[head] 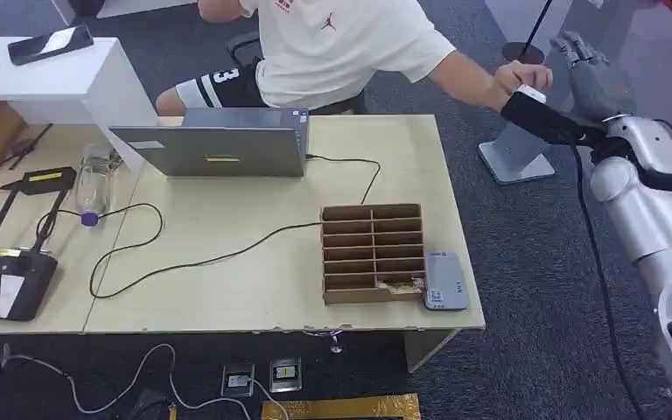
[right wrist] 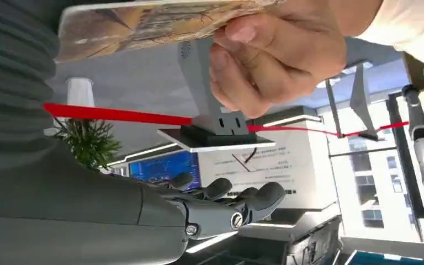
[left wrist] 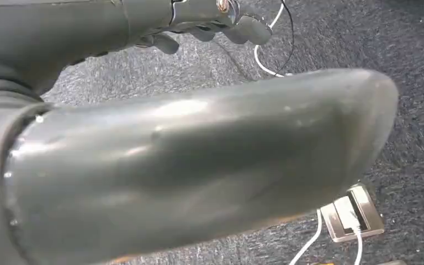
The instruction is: Pass the card to the sensor for recognition and then transmit it.
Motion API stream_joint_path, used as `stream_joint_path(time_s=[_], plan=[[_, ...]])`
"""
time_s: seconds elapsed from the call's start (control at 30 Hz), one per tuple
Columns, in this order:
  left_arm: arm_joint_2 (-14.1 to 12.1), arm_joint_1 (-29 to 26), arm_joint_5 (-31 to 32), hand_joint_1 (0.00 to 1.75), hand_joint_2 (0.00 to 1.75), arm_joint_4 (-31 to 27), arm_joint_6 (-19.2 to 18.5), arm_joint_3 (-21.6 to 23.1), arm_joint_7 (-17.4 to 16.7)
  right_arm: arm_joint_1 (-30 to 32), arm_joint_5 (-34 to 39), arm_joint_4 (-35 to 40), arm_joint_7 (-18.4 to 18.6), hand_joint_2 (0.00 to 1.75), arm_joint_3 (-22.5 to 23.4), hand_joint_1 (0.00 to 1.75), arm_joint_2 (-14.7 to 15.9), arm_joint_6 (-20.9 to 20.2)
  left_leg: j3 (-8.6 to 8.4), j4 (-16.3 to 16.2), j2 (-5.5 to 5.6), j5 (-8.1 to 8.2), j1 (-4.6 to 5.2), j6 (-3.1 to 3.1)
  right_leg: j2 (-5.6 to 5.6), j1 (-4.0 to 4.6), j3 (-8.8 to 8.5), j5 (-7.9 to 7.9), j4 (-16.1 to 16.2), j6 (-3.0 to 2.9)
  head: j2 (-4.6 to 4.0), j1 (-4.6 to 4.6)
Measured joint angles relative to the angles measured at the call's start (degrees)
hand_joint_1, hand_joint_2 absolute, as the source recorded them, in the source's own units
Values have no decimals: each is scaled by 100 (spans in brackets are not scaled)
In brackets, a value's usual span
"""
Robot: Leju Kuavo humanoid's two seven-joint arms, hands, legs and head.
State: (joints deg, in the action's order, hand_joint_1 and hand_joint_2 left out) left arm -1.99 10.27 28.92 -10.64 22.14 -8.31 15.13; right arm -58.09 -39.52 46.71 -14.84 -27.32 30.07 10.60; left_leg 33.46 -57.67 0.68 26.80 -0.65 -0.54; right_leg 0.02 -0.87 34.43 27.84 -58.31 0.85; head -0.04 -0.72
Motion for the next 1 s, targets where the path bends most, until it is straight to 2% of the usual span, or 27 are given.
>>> stream_joint_path(time_s=[0.03,0.07,0.1,1.0], plan=[[-2,-3,-15,0,0,0,0,0,0,25,11,0,-7,175,-17,37,-4,15,0,0,0,0,0,0,0,0,1,0,0,0,0,2],[-4,-4,-17,0,0,0,0,0,0,48,28,0,-20,175,-35,166,-13,33,0,0,0,0,0,0,-1,0,1,0,0,0,0,2],[-7,-6,-17,0,0,0,0,0,0,63,37,0,-24,175,-50,175,-22,41,0,0,0,0,0,0,-2,0,1,0,0,0,0,2],[-9,-15,-74,0,0,0,-50,4,-15,72,334,-13,-39,175,-275,175,-92,-39,0,0,0,0,0,0,-1,0,3,0,0,0,0,2]])
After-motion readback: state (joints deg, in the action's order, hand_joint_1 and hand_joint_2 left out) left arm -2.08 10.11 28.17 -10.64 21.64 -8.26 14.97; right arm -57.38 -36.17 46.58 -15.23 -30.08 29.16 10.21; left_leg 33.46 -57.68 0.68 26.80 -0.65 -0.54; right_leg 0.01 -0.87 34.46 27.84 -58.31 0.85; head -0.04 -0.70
